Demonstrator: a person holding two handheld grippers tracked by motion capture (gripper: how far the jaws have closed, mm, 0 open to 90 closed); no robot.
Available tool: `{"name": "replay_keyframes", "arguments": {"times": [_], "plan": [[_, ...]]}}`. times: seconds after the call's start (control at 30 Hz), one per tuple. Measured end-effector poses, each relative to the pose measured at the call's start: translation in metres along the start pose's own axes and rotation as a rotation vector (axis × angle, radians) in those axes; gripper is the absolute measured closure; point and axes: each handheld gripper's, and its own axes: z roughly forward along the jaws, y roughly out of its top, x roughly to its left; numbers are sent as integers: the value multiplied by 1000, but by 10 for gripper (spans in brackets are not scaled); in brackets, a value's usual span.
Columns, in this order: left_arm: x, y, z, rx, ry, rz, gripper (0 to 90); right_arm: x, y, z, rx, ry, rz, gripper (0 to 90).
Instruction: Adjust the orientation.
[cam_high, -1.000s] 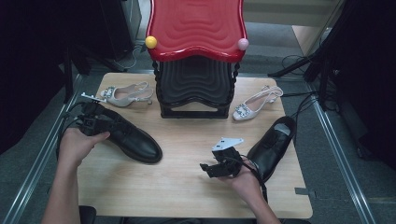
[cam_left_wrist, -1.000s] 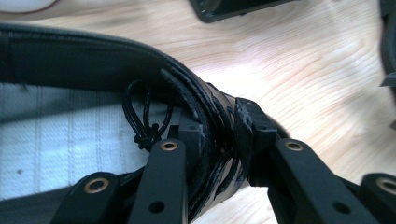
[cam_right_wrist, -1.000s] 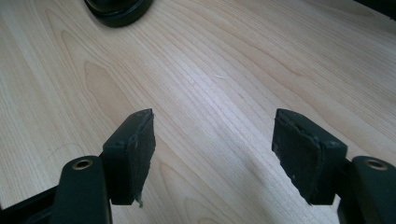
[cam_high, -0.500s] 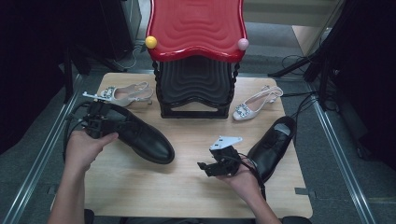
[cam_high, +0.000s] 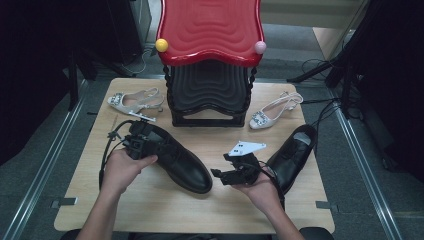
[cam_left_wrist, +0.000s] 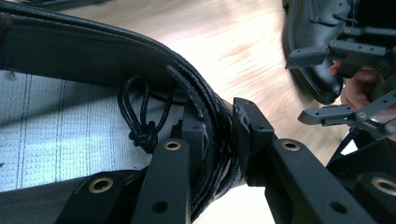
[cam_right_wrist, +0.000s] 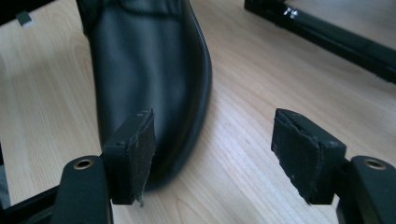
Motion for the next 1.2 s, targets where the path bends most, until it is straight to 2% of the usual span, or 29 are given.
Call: {"name": "replay_keyframes", "arguments": {"times": [0.07,0.13,0.23,0.3,0.4,0.47,0.57,0.63,0.77,0.83,0.87,0.9,0.93,0.97,1.0,1.1,1.2], "plan": [[-5,0,14,20,-11,27,752,-1,1,-3,-14,1,2,321],[-4,-2,25,31,-24,38,750,-2,1,-5,-27,-2,6,322],[4,-4,32,33,-62,0,733,-3,0,-6,-26,-4,9,325],[7,-4,33,43,-38,-6,713,-3,-1,-6,-26,-4,13,329],[9,-5,33,53,-42,-3,689,-1,-2,-2,-19,1,17,334],[8,-5,33,59,-38,21,683,1,-2,-1,-15,3,17,336],[5,-4,32,73,-11,51,627,9,-3,2,-9,11,9,348],[1,-3,27,73,22,77,600,12,-3,3,-11,16,3,362],[0,-2,16,75,27,95,511,18,-3,3,-14,37,1,393],[-1,-2,5,62,39,106,474,24,-3,4,-16,62,-8,447],[-2,-2,-1,42,40,114,474,24,-3,4,-16,62,-8,447],[-3,-2,-12,23,32,126,441,29,-3,5,-13,77,-8,493],[-3,-2,-12,23,32,126,426,29,-3,5,-13,77,-8,493],[-4,-3,-17,23,38,133,426,31,-3,6,-12,84,-9,499],[-5,-5,-24,23,66,155,407,36,-2,9,-9,99,-18,539],[-4,-8,-28,16,83,168,395,39,-2,10,-3,109,-29,557],[0,-9,-33,14,85,175,380,46,-2,13,3,141,-17,646]]}}
